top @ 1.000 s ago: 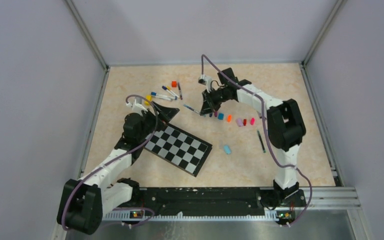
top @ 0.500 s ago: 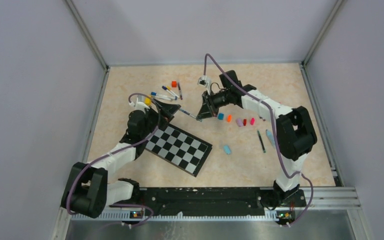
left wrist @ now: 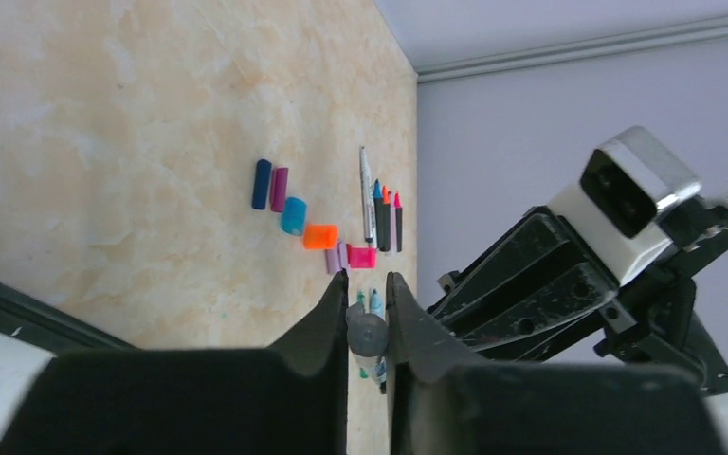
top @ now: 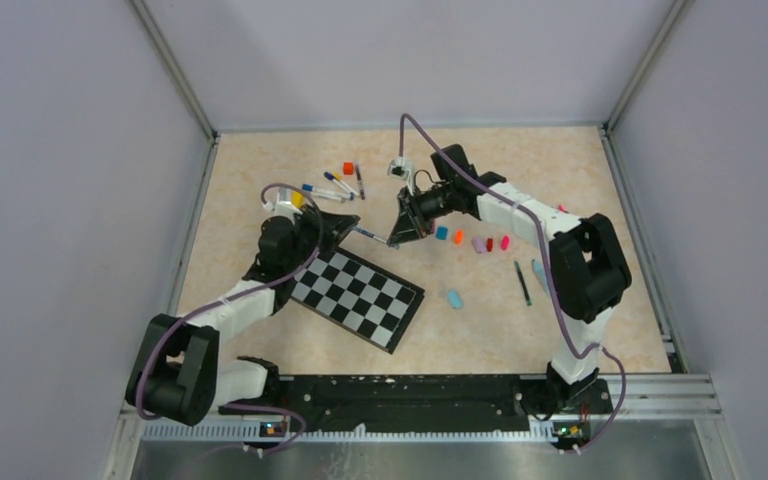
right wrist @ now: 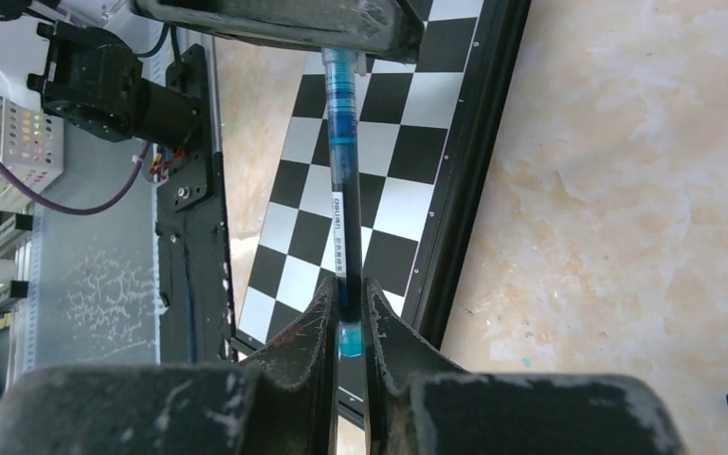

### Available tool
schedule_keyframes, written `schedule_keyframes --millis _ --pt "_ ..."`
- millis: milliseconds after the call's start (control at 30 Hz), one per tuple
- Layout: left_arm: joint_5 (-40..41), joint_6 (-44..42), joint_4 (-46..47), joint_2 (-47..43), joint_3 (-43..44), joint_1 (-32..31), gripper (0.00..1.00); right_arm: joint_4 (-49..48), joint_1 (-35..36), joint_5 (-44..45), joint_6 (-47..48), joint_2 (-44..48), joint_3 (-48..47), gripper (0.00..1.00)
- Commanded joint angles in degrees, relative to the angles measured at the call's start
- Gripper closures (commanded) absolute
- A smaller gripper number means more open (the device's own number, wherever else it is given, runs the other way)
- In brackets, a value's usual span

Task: Open the pen caps
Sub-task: Open the pen cap from the pen.

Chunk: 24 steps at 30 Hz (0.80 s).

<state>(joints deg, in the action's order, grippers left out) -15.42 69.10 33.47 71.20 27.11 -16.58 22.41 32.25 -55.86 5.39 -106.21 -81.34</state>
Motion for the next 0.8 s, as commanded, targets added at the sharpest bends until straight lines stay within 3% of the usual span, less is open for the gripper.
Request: schedule_keyframes --millis 0,33,167,267,367,567,767 --pt "-1.01 -0.32 3.88 0.46 2.18 -0.37 0.93 -0.23 0.62 -0.30 1.10 2.23 -0.73 1.00" --pt "-1.37 -0.51 4.02 0.49 2.23 -0.46 1.00 -0.16 0.62 -0.16 1.33 2.36 -0.63 1.00" --pt "-2.99 -1.42 5.24 0.81 2.42 -0.77 1.00 1.03 0.62 -0.52 3.39 3.58 0.09 0.97" --pt "-5.73 -3.58 7.38 1.29 2.82 -1.71 1.00 0.56 0.62 -0.68 4.26 5.89 2.10 0.53" --pt "-8.58 -7.33 9.18 2.14 4.37 -4.36 1.00 -1.12 0.62 -0.98 4.22 8.72 4.61 0.41" --pt "-7.74 -12.55 9.88 3.44 7.11 -10.14 1.00 -2.56 0.62 -3.44 2.82 11.43 7.23 0.41" --pt "-7.03 -12.16 11.89 4.43 7.57 -10.97 1.00 -1.57 0.62 -2.66 2.86 11.72 7.69 0.55"
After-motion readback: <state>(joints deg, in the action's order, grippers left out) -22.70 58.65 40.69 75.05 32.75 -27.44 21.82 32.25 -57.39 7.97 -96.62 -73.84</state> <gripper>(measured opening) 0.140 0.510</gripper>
